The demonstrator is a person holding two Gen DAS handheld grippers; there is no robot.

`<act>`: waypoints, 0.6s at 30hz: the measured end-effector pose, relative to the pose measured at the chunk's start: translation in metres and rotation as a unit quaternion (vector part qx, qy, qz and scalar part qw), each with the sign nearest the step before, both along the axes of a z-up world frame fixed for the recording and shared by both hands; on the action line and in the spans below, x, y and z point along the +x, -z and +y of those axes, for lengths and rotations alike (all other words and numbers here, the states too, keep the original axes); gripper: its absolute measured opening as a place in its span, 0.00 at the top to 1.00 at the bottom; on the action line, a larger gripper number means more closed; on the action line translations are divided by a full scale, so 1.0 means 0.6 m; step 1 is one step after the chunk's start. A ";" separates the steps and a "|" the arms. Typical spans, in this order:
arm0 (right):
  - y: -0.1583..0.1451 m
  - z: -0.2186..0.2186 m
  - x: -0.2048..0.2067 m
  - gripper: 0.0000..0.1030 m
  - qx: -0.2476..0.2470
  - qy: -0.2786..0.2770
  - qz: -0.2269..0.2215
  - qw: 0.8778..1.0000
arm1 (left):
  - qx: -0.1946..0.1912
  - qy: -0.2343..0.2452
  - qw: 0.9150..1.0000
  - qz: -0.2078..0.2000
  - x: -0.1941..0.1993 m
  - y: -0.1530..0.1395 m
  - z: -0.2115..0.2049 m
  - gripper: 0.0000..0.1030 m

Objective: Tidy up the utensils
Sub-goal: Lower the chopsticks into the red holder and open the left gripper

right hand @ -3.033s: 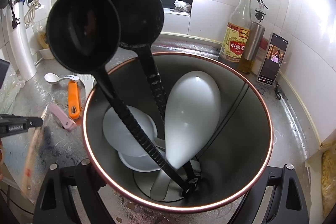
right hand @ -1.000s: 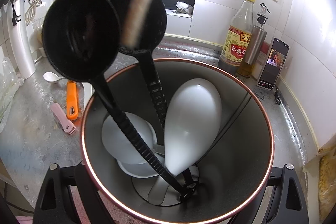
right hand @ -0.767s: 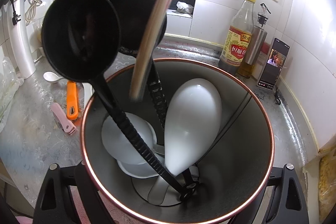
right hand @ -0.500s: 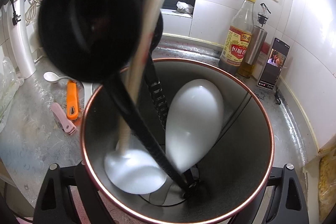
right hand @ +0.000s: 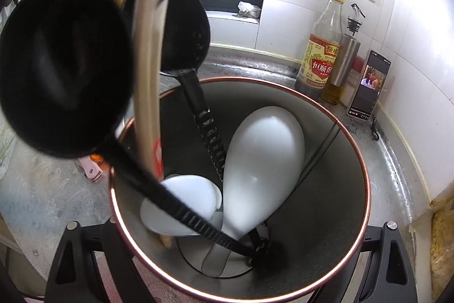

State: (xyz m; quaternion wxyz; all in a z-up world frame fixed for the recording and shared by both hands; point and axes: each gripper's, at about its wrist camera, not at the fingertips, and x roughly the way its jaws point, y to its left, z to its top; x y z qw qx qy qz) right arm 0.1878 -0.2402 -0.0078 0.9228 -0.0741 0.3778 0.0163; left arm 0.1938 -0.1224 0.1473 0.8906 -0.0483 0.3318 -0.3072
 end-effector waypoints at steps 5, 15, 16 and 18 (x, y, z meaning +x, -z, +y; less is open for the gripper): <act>0.000 0.000 0.000 0.09 0.000 0.000 0.000 1.000 | 0.005 -0.005 1.000 0.024 -0.003 0.018 0.009 0.95; 0.001 -0.001 -0.004 0.09 -0.001 0.001 0.000 1.000 | 0.024 0.008 0.998 0.061 -0.007 0.044 0.008 0.94; 0.001 -0.001 -0.003 0.09 -0.001 0.001 0.000 1.000 | 0.025 0.008 0.998 0.061 -0.008 0.045 0.008 0.94; 0.001 -0.001 -0.004 0.09 -0.001 0.001 0.000 1.000 | 0.025 0.010 0.998 0.063 -0.008 0.046 0.007 0.94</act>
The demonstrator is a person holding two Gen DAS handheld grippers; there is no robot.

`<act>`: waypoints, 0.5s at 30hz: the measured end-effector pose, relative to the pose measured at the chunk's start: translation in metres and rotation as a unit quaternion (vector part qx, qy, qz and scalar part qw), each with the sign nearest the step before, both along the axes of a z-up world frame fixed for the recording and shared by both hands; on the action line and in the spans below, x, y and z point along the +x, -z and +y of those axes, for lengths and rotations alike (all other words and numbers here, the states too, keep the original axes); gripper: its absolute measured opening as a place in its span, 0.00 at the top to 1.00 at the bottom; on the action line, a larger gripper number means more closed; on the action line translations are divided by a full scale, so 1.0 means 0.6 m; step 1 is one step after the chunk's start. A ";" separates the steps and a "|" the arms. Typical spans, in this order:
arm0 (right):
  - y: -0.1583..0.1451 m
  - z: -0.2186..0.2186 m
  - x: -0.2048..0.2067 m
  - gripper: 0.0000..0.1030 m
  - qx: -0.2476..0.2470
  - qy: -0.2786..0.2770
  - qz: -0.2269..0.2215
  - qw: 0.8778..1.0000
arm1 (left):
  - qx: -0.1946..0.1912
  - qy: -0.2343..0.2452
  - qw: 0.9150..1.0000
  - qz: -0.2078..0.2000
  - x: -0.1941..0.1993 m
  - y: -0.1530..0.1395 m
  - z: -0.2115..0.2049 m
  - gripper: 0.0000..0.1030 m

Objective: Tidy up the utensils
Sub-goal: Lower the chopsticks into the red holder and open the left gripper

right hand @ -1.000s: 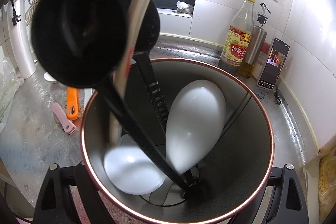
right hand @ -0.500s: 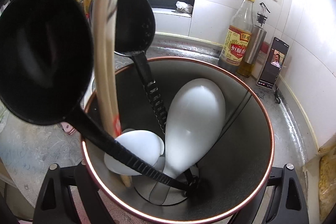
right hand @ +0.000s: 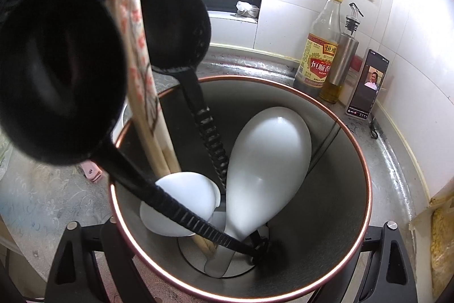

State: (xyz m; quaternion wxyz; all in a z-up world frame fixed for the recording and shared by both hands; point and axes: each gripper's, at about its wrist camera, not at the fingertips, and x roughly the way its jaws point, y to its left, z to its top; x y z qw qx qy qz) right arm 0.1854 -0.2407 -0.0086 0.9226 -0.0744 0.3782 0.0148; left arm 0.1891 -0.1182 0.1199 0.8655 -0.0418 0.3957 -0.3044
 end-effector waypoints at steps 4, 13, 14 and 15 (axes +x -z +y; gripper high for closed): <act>0.001 0.000 -0.005 0.09 0.000 0.002 0.000 1.000 | -0.002 0.002 1.000 0.008 0.000 0.000 0.001 0.94; 0.000 0.002 -0.009 0.09 -0.001 0.006 0.001 1.000 | -0.006 -0.015 1.000 0.010 -0.004 -0.007 0.020 0.57; 0.000 0.002 -0.010 0.09 -0.001 0.006 0.001 1.000 | -0.009 -0.016 1.000 0.009 -0.004 -0.008 0.023 0.57; 0.000 0.003 -0.010 0.09 -0.001 0.006 0.001 1.000 | -0.010 -0.018 1.000 0.008 -0.004 -0.009 0.028 0.57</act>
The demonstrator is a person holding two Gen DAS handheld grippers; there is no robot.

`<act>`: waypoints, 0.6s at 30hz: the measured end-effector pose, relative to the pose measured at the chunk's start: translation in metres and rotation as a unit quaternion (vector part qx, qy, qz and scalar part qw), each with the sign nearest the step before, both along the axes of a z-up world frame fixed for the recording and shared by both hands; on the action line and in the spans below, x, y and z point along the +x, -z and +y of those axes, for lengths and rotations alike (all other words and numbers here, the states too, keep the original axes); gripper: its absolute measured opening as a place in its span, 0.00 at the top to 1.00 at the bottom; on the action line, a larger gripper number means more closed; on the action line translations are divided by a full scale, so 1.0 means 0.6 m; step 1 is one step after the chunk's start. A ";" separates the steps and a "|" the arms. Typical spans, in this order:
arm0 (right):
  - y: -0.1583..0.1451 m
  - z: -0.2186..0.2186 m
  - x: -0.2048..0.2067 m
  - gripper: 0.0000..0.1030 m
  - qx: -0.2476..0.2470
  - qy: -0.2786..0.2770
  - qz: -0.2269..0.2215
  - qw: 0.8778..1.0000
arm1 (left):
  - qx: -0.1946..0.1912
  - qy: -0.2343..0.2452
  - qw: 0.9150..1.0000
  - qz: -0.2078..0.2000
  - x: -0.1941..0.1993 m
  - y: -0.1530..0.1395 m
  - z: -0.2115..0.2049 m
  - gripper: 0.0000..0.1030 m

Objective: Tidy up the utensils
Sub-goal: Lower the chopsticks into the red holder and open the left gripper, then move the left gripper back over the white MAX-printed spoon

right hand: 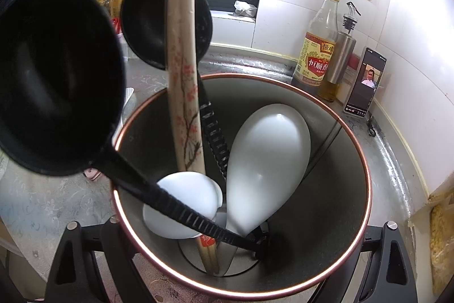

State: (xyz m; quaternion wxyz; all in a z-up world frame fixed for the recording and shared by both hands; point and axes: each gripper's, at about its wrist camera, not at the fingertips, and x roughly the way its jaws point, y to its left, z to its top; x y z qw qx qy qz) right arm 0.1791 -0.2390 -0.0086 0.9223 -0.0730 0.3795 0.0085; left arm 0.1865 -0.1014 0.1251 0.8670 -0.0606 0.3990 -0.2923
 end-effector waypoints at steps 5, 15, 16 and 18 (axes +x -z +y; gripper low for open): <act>-0.001 -0.001 -0.002 0.09 0.002 0.000 -0.001 1.000 | -0.001 -0.028 1.000 0.004 0.005 0.002 0.028 0.56; -0.010 -0.004 -0.007 0.09 0.006 -0.001 -0.012 1.000 | -0.015 -0.113 0.993 0.025 0.019 0.016 0.117 0.56; -0.010 -0.004 -0.007 0.09 0.006 -0.002 -0.012 1.000 | -0.017 -0.121 0.992 0.028 0.020 0.019 0.127 0.56; -0.011 -0.004 -0.007 0.09 0.006 -0.002 -0.012 1.000 | -0.019 -0.138 0.990 0.035 0.021 0.026 0.144 0.56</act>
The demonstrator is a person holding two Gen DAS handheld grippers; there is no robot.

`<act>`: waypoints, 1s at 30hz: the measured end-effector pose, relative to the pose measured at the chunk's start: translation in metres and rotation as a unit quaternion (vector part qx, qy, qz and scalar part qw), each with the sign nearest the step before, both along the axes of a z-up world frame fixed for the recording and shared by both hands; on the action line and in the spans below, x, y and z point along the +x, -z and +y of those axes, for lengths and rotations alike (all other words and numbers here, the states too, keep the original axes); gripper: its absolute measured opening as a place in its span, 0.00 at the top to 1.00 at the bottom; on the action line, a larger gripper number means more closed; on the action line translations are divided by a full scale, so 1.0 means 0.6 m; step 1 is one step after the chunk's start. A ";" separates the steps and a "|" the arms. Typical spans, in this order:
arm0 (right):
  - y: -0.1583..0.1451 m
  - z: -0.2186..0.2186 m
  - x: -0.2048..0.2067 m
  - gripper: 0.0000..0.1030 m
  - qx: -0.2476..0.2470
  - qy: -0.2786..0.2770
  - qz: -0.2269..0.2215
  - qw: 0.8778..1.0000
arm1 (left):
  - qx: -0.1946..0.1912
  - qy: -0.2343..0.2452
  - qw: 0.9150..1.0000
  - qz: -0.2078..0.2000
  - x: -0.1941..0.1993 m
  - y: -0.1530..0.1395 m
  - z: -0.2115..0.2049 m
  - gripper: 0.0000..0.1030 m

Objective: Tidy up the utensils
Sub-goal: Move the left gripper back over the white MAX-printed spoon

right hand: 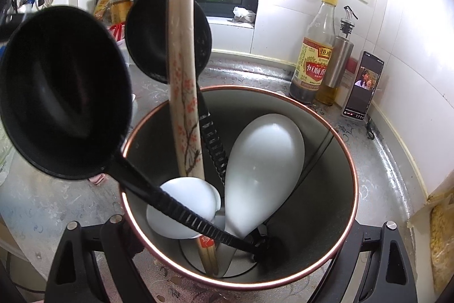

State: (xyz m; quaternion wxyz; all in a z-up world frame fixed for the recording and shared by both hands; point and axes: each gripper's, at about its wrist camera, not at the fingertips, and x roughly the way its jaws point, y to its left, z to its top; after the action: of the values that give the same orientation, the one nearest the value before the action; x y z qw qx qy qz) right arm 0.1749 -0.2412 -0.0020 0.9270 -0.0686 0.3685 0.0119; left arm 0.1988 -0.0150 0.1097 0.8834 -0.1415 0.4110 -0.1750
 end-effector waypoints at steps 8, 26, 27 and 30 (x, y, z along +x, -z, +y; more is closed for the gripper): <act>-0.004 -0.002 0.006 0.09 0.001 -0.001 -0.005 1.000 | 0.002 -0.055 0.998 0.026 -0.002 0.029 0.056 0.56; -0.018 -0.003 0.009 0.09 -0.002 -0.005 -0.024 1.000 | -0.044 -0.257 0.947 0.187 0.042 0.192 0.232 0.56; -0.018 -0.002 0.009 0.09 -0.003 -0.006 -0.024 1.000 | -0.047 -0.263 0.945 0.188 0.047 0.197 0.240 0.56; -0.019 -0.001 0.006 0.09 -0.004 -0.009 -0.024 1.000 | -0.050 -0.276 0.943 0.181 0.067 0.205 0.258 0.56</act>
State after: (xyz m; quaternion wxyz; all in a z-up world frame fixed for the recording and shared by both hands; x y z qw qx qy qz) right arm 0.1785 -0.2417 0.0093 0.9350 -0.0761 0.3458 0.0171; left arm 0.2392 0.1396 -0.0132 0.7997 -0.3229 0.4992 0.0835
